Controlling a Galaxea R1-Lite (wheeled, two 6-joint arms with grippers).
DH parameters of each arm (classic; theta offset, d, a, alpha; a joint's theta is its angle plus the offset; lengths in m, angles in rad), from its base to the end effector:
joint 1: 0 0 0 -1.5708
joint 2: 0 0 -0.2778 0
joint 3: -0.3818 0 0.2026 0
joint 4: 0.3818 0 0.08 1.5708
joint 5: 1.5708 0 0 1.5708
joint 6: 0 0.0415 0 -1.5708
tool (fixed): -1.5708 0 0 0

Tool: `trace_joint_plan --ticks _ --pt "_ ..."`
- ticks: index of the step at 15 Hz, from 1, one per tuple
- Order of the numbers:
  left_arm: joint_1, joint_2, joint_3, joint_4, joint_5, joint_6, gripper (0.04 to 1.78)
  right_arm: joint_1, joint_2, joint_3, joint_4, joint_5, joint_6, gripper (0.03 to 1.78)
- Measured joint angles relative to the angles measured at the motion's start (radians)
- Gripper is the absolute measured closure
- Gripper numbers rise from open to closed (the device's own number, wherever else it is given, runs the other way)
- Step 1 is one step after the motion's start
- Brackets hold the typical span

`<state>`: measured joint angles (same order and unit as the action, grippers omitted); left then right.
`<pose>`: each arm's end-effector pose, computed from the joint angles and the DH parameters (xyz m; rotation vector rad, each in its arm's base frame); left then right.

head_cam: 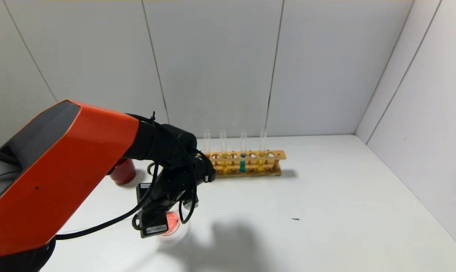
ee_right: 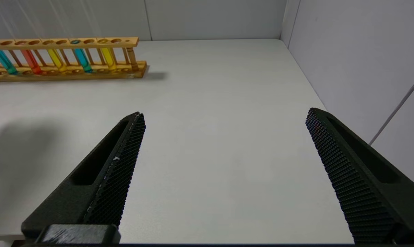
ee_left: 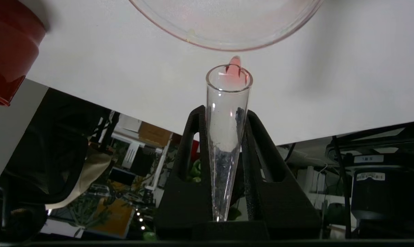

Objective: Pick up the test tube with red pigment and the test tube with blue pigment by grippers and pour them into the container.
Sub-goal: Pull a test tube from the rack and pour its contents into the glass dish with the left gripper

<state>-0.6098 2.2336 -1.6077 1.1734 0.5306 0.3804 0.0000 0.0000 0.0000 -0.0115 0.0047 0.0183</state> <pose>0.2918 -0.1782 0.0572 1.2713 1.5341 -0.3552 0.0317 0.0002 0.0769 0.0183 -0.0115 0.0048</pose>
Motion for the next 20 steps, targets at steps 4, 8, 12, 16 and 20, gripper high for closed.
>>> trace_joint_plan --ticks 4,8,12,16,20 --pt "-0.009 0.022 -0.010 0.039 0.020 -0.003 1.51 0.000 0.000 0.000 0.000 0.000 0.000 0.10" --pt "-0.019 0.048 -0.013 0.044 0.032 -0.005 1.51 0.000 0.000 0.000 0.000 0.000 0.000 0.10" --pt "-0.021 0.053 -0.021 0.039 0.032 -0.006 1.51 0.000 0.000 0.000 0.000 0.000 0.000 0.10" --pt "-0.020 0.049 -0.040 0.036 0.031 -0.007 1.51 0.000 0.000 0.000 0.000 0.000 0.000 0.10" --pt "-0.019 0.037 -0.070 0.042 0.021 -0.008 1.51 0.000 0.000 0.000 0.000 0.000 0.000 0.10"
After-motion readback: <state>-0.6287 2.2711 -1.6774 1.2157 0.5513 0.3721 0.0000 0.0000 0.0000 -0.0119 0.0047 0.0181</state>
